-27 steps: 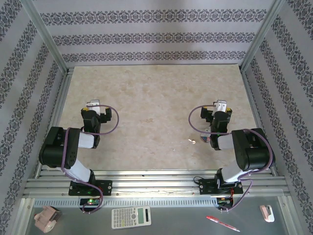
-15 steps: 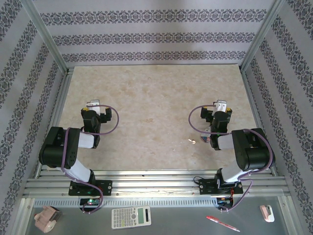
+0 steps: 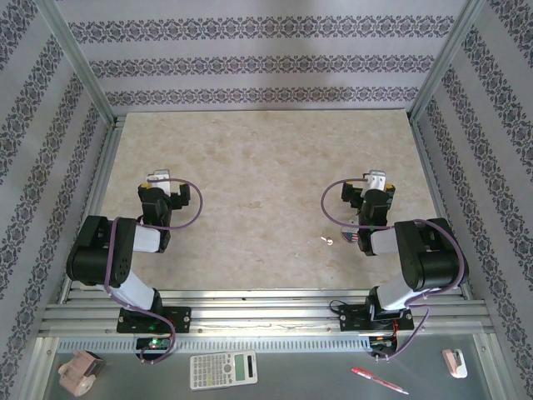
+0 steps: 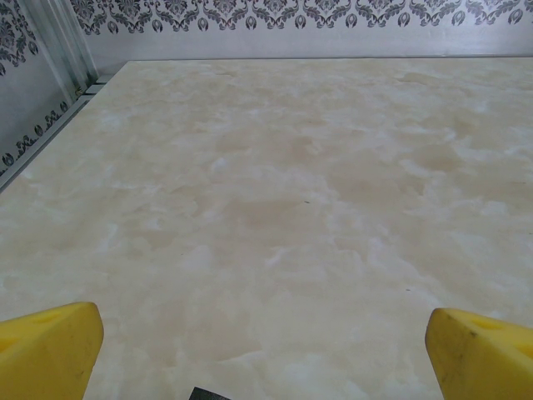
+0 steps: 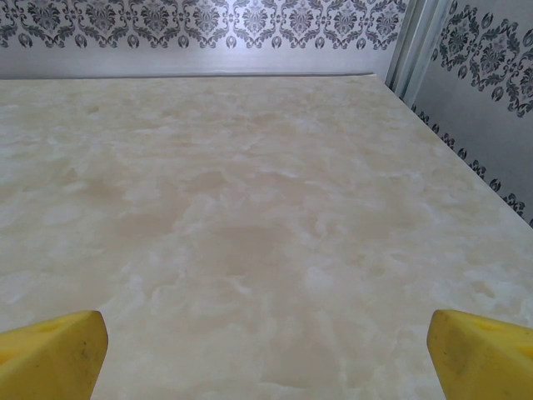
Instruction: Unlock with the key
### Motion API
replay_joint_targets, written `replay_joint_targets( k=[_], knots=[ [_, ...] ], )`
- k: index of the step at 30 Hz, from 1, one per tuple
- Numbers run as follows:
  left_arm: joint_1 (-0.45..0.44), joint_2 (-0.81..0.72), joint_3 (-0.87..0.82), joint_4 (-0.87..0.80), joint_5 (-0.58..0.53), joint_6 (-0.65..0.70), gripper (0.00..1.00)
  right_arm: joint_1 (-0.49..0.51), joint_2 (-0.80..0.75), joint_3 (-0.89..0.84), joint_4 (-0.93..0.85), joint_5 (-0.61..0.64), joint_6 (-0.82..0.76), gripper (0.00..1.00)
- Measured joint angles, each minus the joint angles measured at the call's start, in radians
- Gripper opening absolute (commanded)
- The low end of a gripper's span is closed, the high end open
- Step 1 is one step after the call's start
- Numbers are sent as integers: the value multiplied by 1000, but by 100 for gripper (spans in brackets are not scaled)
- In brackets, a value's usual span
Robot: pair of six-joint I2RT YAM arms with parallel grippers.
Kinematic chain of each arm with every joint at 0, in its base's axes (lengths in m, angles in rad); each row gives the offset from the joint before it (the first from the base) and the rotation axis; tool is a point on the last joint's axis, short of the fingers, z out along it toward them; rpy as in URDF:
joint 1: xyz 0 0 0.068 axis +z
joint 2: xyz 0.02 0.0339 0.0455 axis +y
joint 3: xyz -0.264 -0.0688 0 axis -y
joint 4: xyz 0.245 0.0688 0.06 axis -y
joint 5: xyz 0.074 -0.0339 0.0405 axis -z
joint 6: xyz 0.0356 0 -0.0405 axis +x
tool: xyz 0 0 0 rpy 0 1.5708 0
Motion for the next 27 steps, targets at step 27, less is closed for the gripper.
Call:
replay_joint_targets(
  k=[27],
  knots=[
    [-72, -504, 435, -1201, -15, -269, 100, 323, -672, 371, -1320, -174, 384, 97]
  ],
)
